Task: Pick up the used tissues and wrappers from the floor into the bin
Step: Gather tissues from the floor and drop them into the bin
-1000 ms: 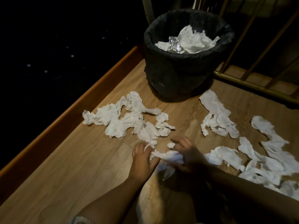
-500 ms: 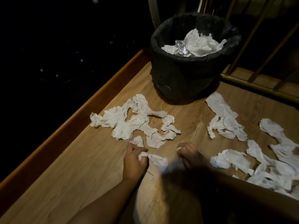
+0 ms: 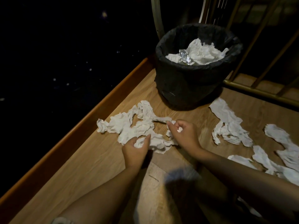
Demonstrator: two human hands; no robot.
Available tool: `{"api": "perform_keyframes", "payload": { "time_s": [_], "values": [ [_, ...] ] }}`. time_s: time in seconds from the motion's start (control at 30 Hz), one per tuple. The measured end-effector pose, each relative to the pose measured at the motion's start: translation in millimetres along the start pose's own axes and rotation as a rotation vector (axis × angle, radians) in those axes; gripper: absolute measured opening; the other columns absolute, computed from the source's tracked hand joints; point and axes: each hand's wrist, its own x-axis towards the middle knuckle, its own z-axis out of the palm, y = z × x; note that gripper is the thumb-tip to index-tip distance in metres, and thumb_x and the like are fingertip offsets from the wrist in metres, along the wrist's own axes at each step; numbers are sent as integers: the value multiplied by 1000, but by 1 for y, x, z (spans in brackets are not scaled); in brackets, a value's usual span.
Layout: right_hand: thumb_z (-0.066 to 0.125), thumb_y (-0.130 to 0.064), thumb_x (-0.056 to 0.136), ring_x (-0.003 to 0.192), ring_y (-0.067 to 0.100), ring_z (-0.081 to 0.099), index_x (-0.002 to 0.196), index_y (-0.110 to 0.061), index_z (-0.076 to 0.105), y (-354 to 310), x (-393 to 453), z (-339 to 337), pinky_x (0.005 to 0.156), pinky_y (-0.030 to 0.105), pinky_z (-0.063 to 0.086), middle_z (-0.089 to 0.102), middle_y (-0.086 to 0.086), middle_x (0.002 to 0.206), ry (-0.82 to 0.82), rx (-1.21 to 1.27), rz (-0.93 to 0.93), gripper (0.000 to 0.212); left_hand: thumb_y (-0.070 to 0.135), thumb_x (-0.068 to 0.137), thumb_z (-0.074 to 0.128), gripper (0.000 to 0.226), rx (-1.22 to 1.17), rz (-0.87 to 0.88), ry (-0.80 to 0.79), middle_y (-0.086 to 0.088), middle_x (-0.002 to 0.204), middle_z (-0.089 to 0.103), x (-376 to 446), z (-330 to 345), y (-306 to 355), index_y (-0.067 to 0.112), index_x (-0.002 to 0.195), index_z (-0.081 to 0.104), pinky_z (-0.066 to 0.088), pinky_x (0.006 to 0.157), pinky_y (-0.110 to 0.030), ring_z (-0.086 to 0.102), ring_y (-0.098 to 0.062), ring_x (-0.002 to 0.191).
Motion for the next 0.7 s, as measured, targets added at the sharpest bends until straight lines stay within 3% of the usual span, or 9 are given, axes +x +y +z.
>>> {"api": "perform_keyframes", "payload": {
  "time_s": [0.1,0.2,0.27,0.37,0.43,0.57,0.7],
  "values": [
    [67,-26,88,53,14,50,61,-5,52,-12,9,3,55,34,45,53,9,56,81,-3,-30,37,10,81,71,12,-6,65,-42,-2,81,62,14,6,25,11,84,59,49,68,-29,59,-20,79],
    [68,-20,88,64,13,62,66,-18,49,-22,20,-9,56,34,50,57,6,63,50,-12,-119,29,6,77,72,33,-55,136,-28,4,96,54,26,12,54,14,102,52,43,74,-14,53,-7,88],
    [69,-22,88,70,5,65,75,-22,52,-31,28,-20,55,23,52,61,-1,69,9,-14,-170,21,7,78,73,35,-82,204,-22,8,96,52,33,16,74,16,103,50,41,70,-6,51,-2,87],
    [71,-21,86,71,-6,61,87,-16,61,-49,46,-41,57,6,44,60,-13,73,80,-56,-294,12,8,76,75,35,-103,294,-53,5,87,51,47,22,102,15,97,47,45,65,-18,52,-7,77],
    [69,-23,88,71,-3,61,86,-12,64,-60,62,-54,59,8,43,61,-11,73,149,-64,-364,13,8,75,76,36,-116,374,-61,2,85,51,54,29,122,12,95,47,46,64,-20,54,-11,77],
    [65,-26,91,60,8,56,69,-11,63,-79,87,-75,57,20,41,59,-3,61,305,-115,-489,26,12,80,76,29,-182,504,-44,14,85,54,62,43,163,17,93,51,40,70,-2,54,11,82],
    [65,-17,91,65,13,54,70,-9,61,-99,113,-98,61,25,41,58,3,67,455,-195,-613,23,32,72,84,31,-205,609,-76,11,83,64,73,53,205,15,86,63,49,74,-17,60,-1,82]
  ]
}}
